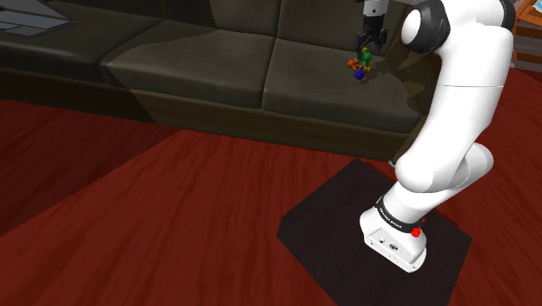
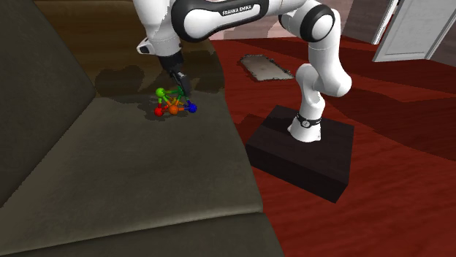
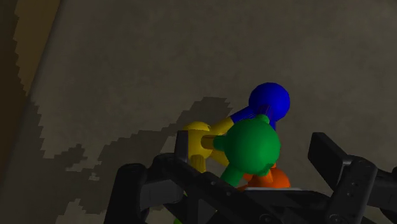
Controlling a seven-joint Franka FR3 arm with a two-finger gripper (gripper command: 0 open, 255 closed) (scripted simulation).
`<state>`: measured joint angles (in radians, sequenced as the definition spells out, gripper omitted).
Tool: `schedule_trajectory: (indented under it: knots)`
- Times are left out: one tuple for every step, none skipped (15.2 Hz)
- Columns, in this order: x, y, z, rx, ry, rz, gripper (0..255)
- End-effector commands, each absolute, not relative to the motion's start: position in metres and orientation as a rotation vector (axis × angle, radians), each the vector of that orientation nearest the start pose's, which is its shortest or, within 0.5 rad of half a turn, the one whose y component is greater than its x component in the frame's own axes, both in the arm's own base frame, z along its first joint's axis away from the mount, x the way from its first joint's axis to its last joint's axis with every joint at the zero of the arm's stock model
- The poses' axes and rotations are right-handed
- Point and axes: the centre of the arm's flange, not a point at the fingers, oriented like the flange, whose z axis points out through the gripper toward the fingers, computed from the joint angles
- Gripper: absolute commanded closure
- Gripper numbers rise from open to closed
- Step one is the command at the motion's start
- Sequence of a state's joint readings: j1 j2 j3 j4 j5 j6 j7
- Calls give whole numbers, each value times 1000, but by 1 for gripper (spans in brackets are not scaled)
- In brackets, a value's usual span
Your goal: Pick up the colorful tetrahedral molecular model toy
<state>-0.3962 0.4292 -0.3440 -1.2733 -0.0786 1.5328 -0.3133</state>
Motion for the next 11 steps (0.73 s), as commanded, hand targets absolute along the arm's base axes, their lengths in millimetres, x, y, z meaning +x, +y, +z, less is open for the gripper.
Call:
schedule_trajectory:
  knots:
    - [512, -420, 503, -3172, 652, 384, 0]
    - [512, -420, 503, -3172, 652, 384, 0]
    - [512, -420, 504, -3172, 652, 384, 255]
    - [512, -420, 504, -3172, 652, 384, 255]
    - [512, -420, 504, -3172, 652, 384, 255]
    - [512, -420, 504, -3172, 652, 384, 255]
    - [512, -420, 504, -3172, 652, 384, 255]
    - [512, -420, 504, -3172, 652, 384, 255]
    - [512, -420, 504, -3172, 652, 384, 255]
    - [512, -420, 504, -3172, 652, 384, 255]
    - [512, -420, 504, -3172, 652, 384, 255]
